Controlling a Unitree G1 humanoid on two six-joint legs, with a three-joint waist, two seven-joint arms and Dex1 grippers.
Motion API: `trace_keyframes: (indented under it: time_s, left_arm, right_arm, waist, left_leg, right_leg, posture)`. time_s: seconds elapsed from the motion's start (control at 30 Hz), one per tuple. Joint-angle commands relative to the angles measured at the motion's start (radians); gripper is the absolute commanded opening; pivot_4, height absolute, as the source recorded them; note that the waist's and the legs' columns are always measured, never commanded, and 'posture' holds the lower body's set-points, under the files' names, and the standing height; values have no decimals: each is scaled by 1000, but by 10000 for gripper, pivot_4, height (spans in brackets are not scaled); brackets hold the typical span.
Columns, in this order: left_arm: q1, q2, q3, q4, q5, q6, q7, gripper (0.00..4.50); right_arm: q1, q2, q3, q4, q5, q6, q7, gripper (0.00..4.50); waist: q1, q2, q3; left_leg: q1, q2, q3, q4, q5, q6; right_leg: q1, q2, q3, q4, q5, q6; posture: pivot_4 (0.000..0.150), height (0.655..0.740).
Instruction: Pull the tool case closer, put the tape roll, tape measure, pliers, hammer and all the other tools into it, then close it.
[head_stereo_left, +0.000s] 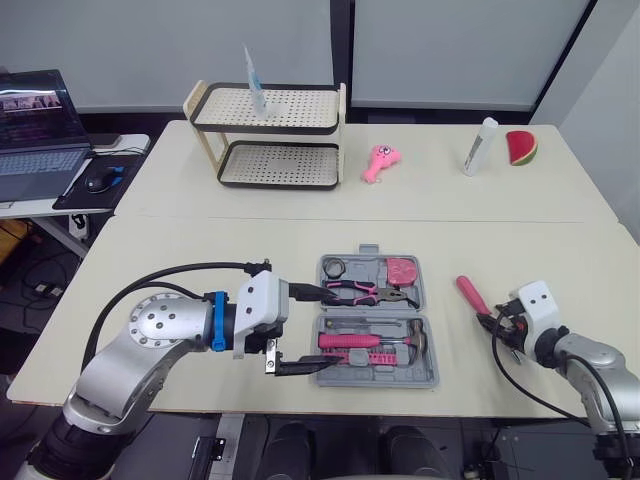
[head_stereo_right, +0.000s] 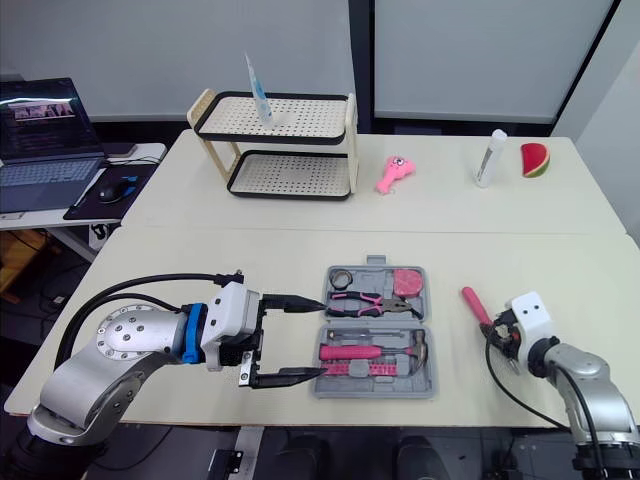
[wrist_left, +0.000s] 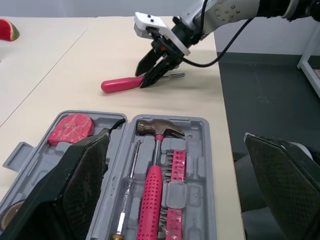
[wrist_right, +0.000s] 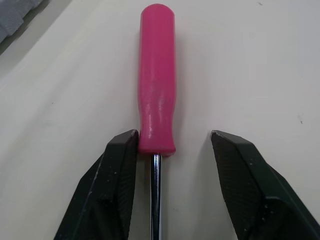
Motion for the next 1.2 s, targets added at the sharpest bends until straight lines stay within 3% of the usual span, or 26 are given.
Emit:
trace_keyframes:
  time_s: [0.03,0.27,0.5,0.7,0.97,1.1,1.2]
  left_arm:
    - [1,-1,27,-20,-44,2,-13,45000]
    - [-7,8,52,-4,-89,4,-41,45000]
    - [15,74,75,-14,-118,49,-76,45000]
    - [115,137,145,12,-44,-40,-112,45000]
    - [299,235,238,64,43,-160,-206,45000]
    - [355,254,261,66,66,-193,-230,45000]
    - [386,260,275,59,70,-199,-238,45000]
  right_arm:
    - [4,1,2,-9,-6,-32,-6,16936]
    - [23,1,3,-22,-7,-50,-9,7242]
    - [65,-41,-5,-108,-19,-84,8,7242]
    - [71,-186,41,-330,-33,-45,117,7243]
    - [15,-484,218,-677,15,140,381,7243]
    - [-43,-507,344,-784,19,248,402,7243]
    - [-115,-452,467,-815,-1,318,383,7242]
  waist:
    - [0,0,0]
    - [0,0,0]
    - [0,0,0]
    - [-3,1,0]
    - [2,1,0]
    - [5,0,0]
    - [1,-1,0]
  left_leg:
    - [0,0,0,0,0,0]
    - [0,0,0,0,0,0]
    - [0,0,0,0,0,0]
    - [1,0,0,-1,0,0]
    - [0,1,-1,-1,0,0]
    - [0,0,-2,-1,0,0]
    - [0,1,-2,-1,0,0]
  right_leg:
    - [0,0,0,0,0,0]
    - [0,0,0,0,0,0]
    - [0,0,0,0,0,0]
    - [0,0,0,0,0,0]
    - [0,0,0,-2,0,0]
    - [1,-1,-1,-2,0,0]
    - [0,-1,-1,-2,0,0]
  posture:
    - [1500,7290]
    - [1500,7290]
    - [1500,7290]
    - [1500,7290]
    - [1500,7290]
    - [1500,7290]
    - [1500,7290]
